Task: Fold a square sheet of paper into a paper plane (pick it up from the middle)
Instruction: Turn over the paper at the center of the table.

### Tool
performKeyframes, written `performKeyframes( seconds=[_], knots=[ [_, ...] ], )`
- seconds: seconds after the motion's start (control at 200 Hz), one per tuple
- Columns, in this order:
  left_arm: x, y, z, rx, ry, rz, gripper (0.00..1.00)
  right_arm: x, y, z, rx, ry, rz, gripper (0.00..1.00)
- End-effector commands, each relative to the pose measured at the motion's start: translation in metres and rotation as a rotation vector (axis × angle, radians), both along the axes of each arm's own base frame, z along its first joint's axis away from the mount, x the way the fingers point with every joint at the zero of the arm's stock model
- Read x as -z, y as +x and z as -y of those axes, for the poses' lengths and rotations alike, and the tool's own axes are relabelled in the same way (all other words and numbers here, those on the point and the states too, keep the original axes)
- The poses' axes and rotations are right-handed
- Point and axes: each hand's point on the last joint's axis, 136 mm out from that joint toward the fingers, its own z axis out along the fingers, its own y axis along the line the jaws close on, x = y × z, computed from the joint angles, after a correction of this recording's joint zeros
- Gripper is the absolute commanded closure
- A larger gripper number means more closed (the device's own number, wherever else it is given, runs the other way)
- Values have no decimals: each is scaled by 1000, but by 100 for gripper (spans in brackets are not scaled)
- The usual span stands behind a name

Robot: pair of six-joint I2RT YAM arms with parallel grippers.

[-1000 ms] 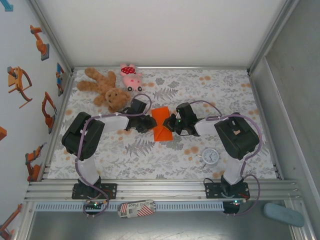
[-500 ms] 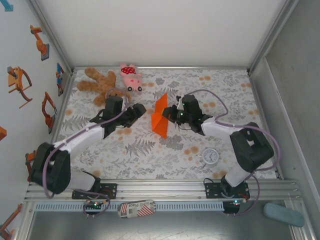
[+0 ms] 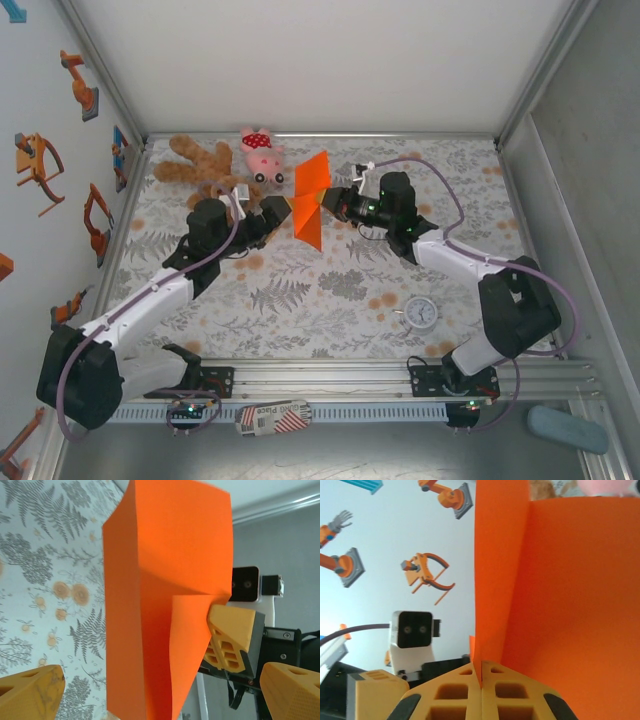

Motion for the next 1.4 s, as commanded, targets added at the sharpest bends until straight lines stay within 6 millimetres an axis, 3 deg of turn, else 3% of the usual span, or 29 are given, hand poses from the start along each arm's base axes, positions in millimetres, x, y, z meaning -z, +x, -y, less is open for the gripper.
performKeyframes(
  seconds=[0.0, 0.12, 0.366, 0.921, 1.082, 1.202, 1.397],
  knots=[
    [-8, -4, 9, 46, -42, 19, 0, -27, -3, -4, -43, 97, 31, 100],
    [-16, -6, 19, 93, -75, 39, 1, -26, -5, -5, -53, 102, 12, 100],
    [-31, -4, 32, 148, -146, 82, 15, -24, -7, -7, -72, 119, -8, 100],
    [-36, -1, 32, 153, -150, 106, 76, -10, -1, 2, -51, 109, -45, 100],
    [-22, 4, 26, 118, -96, 85, 86, 9, 6, 14, -15, 85, -81, 82],
    [1, 7, 17, 83, 23, 50, 90, 29, 11, 29, 30, 32, -103, 65],
    [40, 9, -12, 8, 336, -4, 92, 70, 12, 64, 149, -259, -120, 60]
  ],
)
